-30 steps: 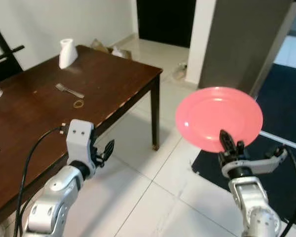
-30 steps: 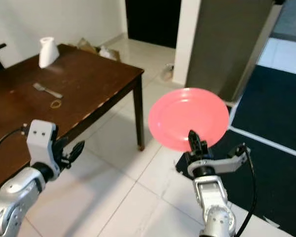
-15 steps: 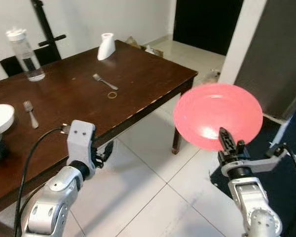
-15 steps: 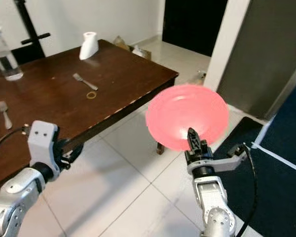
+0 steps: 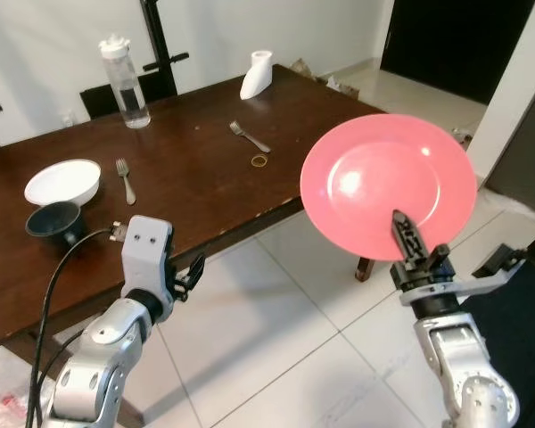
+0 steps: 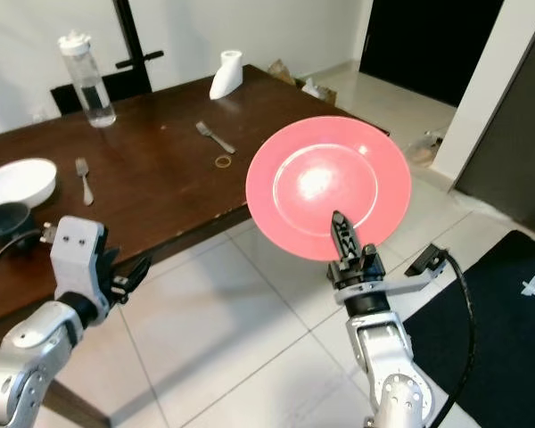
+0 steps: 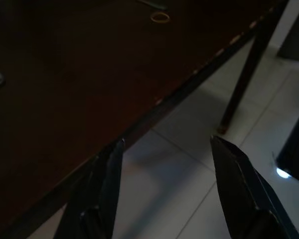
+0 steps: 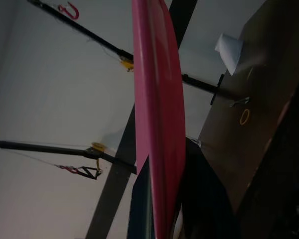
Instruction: Setting the table
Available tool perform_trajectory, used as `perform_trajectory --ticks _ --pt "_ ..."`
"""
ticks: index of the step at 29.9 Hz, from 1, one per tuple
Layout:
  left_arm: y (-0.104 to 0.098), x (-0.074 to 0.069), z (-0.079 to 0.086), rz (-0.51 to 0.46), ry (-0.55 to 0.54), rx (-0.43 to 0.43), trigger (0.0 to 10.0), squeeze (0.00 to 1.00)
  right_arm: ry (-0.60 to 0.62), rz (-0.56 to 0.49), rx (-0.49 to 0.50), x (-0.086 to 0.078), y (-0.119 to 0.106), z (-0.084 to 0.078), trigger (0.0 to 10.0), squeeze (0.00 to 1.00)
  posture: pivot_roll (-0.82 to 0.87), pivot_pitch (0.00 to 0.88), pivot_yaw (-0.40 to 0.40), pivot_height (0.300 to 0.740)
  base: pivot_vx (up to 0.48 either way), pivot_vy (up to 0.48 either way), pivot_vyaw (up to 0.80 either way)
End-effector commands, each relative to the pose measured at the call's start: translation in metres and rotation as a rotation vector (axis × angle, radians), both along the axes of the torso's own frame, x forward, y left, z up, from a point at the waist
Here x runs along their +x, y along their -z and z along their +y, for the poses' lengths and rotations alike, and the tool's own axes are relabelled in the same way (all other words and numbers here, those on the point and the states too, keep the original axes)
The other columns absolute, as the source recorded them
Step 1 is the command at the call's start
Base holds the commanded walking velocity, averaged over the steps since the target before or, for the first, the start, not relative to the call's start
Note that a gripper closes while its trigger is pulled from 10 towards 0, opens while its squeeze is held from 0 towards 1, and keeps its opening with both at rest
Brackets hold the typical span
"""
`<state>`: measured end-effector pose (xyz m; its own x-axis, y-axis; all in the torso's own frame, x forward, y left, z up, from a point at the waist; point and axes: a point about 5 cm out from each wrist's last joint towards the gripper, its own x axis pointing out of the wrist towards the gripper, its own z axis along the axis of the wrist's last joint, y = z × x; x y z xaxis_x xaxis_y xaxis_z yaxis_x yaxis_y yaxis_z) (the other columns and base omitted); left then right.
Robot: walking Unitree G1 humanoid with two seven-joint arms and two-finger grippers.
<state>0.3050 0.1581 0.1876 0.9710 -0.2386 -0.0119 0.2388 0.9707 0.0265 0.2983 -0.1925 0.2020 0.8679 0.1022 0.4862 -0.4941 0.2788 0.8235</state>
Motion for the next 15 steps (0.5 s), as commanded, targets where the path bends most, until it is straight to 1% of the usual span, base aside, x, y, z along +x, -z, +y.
perform_trajectory --ticks 1,15 --pt "0.0043 -0.001 0.006 0.014 -0.026 0.009 10.0 0.0 -0.02 -0.02 0.012 -0.0022 -0.0018 0.0032 10.0 0.0 0.11 0.106 0.108 0.74 0.0 0.0 0.59" --pt "0.0046 0.0004 0.0054 0.018 -0.028 0.009 10.0 0.0 -0.029 -0.022 0.021 -0.0035 -0.0018 0.0026 10.0 0.0 0.11 0.108 0.108 0.74 0.0 0.0 0.58"
